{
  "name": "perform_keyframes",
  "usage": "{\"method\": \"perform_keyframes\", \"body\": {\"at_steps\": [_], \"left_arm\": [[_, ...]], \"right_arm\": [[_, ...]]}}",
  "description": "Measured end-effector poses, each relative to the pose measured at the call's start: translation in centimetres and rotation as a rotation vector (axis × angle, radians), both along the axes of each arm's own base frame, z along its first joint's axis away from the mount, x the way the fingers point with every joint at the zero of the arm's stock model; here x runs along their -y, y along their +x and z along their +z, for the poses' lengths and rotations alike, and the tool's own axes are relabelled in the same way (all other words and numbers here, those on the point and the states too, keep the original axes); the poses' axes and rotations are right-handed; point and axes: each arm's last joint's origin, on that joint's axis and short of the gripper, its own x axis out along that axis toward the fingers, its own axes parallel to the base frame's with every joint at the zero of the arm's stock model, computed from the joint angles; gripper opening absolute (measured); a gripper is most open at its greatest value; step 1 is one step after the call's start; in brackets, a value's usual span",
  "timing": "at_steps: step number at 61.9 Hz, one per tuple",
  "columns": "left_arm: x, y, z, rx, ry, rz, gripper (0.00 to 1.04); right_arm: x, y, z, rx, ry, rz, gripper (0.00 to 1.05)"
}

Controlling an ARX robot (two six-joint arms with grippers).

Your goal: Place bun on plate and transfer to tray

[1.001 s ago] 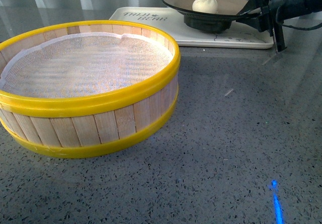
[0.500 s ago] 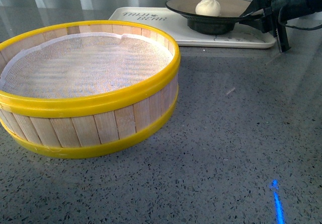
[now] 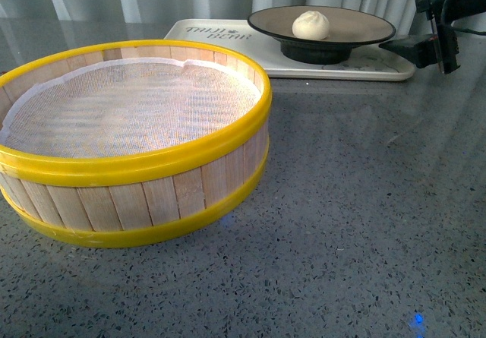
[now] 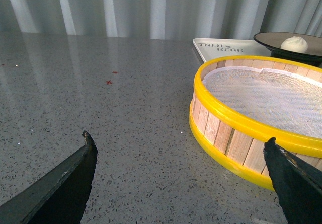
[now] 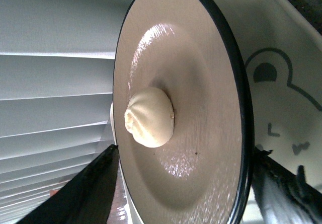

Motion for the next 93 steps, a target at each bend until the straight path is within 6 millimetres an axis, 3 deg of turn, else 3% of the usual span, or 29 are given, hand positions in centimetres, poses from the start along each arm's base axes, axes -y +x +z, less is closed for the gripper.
{"method": "perform_keyframes", "body": {"at_steps": [8,15,25,33,43,47,52,64,78,93], "left_arm": [[0.0,0.0,0.0,0.000,0.000,0.000,0.98],[0.0,0.0,0.0,0.000,0.000,0.000,0.98],[0.0,0.0,0.0,0.000,0.000,0.000,0.98],[0.0,0.0,0.0,0.000,0.000,0.000,0.98],[0.0,0.0,0.0,0.000,0.000,-0.001,0.98],[0.0,0.0,0.0,0.000,0.000,0.000,0.98],[0.0,0.0,0.0,0.000,0.000,0.000,0.98],[0.0,0.0,0.0,0.000,0.000,0.000,0.98],[0.0,0.0,0.0,0.000,0.000,0.000,0.98],[0.0,0.0,0.0,0.000,0.000,0.000,0.98]], "right_arm": [[0.2,-1.4,0.4,0.009,-0.014,-0.019,0.98],[1.0,-3.1,0.9,0.040,-0.038,-0.046,0.96],[3.9,-7.0,1.6,0.115,-0.144,-0.162,0.96],[7.0,-12.7,2.3,0.212,-0.333,-0.325,0.96],[9.2,-22.9,3.2,0.392,-0.664,-0.465,0.96],[9.7,-26.0,2.5,0.569,-0.875,-0.332,0.84],[8.8,-28.9,0.3,0.612,-1.033,-0.202,0.69],[6.9,-34.4,-3.7,0.617,-1.164,-0.145,0.37],[5.1,-35.8,-4.5,0.632,-1.202,-0.153,0.01],[3.8,-36.6,-5.0,0.640,-1.208,-0.150,0.02]]}}
